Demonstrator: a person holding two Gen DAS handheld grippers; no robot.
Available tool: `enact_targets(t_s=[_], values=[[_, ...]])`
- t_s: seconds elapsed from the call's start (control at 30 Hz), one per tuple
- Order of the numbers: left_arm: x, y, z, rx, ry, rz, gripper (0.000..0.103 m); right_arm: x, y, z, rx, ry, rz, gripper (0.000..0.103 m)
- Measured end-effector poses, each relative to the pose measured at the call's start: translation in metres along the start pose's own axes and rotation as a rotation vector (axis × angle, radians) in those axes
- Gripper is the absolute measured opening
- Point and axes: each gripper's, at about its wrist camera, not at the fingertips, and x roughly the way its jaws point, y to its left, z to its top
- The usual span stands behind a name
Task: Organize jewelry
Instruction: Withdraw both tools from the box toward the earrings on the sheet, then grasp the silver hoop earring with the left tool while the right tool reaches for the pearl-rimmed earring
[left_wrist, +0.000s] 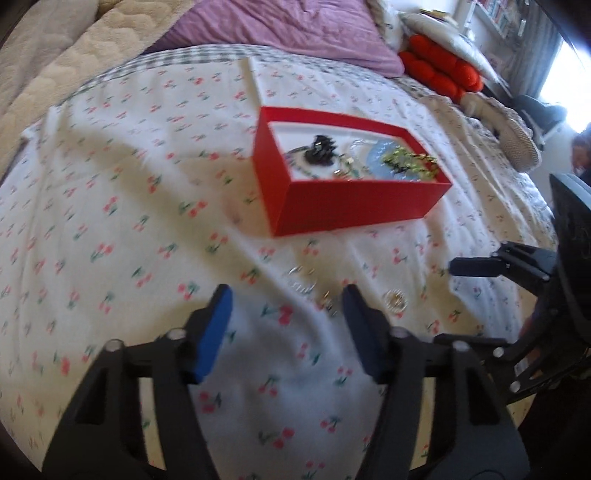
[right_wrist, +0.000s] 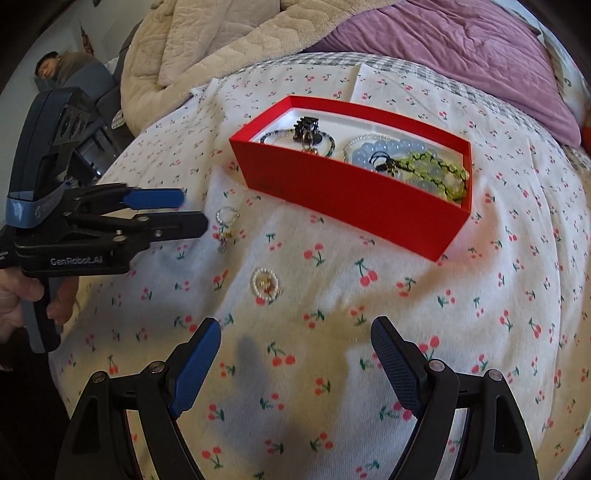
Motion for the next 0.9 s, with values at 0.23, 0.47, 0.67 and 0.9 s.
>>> enact_targets(t_s=[0.23,0.47,0.67,0.9], values=[[0.017,-0.009,0.008,0.102,0.041,0.002,0.043,0.005,0.004,0.006,-0.032,-0.007,0.056,0.055],[0.025,-0.016,0.009,0.158,0.077,-0.024,0.041,0.020,0.016,0.004,-0.105,0.032,0.072,0.037],[0.031,-0.019,0.007,0.172,0.095,0.007,0.031,0.026,0.014,0.008,-0.079,0.030,0.071,0.028],[0.028,-0.010,0.009,0.114,0.091,0.031,0.012,0.031,0.020,0.015,-0.103,0.042,0.073,0.009]])
